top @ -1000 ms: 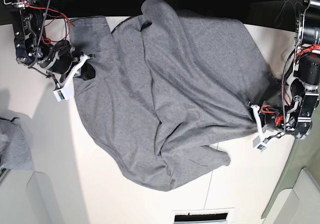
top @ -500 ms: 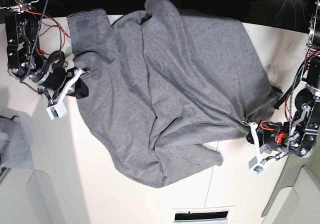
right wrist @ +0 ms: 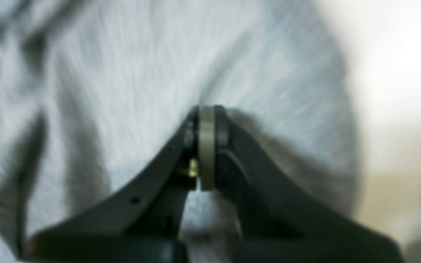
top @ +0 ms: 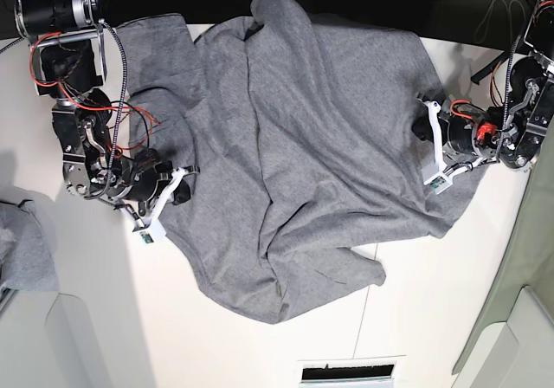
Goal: Layout the t-shirt on the table in an organized manner, then fold the t-shirt properly
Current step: 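Pull the shirt hem with the left gripper away from the right gripper, then hold the shirt sides with both grippers and stretch it flat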
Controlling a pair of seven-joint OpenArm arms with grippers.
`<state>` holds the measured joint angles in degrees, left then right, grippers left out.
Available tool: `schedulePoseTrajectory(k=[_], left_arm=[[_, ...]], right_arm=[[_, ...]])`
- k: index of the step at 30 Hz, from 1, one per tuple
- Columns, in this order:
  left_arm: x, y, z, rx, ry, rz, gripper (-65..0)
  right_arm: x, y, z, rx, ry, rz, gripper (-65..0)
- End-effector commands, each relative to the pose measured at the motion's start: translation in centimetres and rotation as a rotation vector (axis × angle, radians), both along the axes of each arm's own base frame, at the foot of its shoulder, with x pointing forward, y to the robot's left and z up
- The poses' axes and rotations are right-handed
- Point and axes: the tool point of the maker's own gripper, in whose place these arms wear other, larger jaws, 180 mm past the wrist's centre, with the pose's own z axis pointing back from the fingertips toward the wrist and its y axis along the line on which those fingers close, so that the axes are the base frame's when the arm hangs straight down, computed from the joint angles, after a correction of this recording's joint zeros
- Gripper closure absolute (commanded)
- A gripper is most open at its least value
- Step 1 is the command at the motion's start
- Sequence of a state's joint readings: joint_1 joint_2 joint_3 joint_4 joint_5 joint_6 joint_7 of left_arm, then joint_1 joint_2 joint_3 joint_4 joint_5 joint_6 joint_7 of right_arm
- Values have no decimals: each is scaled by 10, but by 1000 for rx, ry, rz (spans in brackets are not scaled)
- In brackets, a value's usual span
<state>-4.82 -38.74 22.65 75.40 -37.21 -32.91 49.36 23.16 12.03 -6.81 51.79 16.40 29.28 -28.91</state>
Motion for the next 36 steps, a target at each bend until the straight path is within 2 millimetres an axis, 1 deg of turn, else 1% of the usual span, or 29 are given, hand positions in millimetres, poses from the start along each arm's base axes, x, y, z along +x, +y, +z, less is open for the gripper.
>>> schedulePoseTrajectory(k=[1,2,4,7,10,12,15,17,19,21,23,26,30,33,36], left_arm=[[-4,11,-2,49,4,-14,-13],[-7,16,-6,72,0,-23,-13],[-6,33,-11,152,-15,-46,-13],[1,65,-17,285,-41,-61,-13],[18,93,-16,370,-78,-39,-13],[33,104,-11,391,-109,-25,-13],[60,114,2,422,-160,-14,-13],[79,113,12,423,-196,-3,-13],[96,109,22,413,-229,5,-13],[108,103,30,400,-256,10,-13],[114,99,34,393,-270,11,-13],[116,95,33,384,-270,14,-13],[110,88,29,342,-229,49,-13],[107,82,31,316,-207,63,-13],[108,74,42,278,-220,62,-13]], right_arm=[[11,-1,8,-30,-26,26,0],[10,-3,4,-55,-25,40,0],[10,-11,0,-91,-30,37,0],[10,-34,0,-128,-29,22,0],[10,-60,2,-158,-27,-3,0],[10,-72,4,-158,-26,-22,0],[10,-87,7,-165,-26,-44,0],[10,-95,8,-166,-22,-62,0],[8,-97,7,-171,-4,-69,0],[2,-96,3,-170,34,-67,0],[-8,-94,-3,-154,89,-71,0],[-29,-94,-17,-146,142,-72,0],[-57,-97,-29,-124,169,-96,0],[-67,-100,-23,-64,142,-147,0],[-66,-106,-2,-1,71,-210,0]])
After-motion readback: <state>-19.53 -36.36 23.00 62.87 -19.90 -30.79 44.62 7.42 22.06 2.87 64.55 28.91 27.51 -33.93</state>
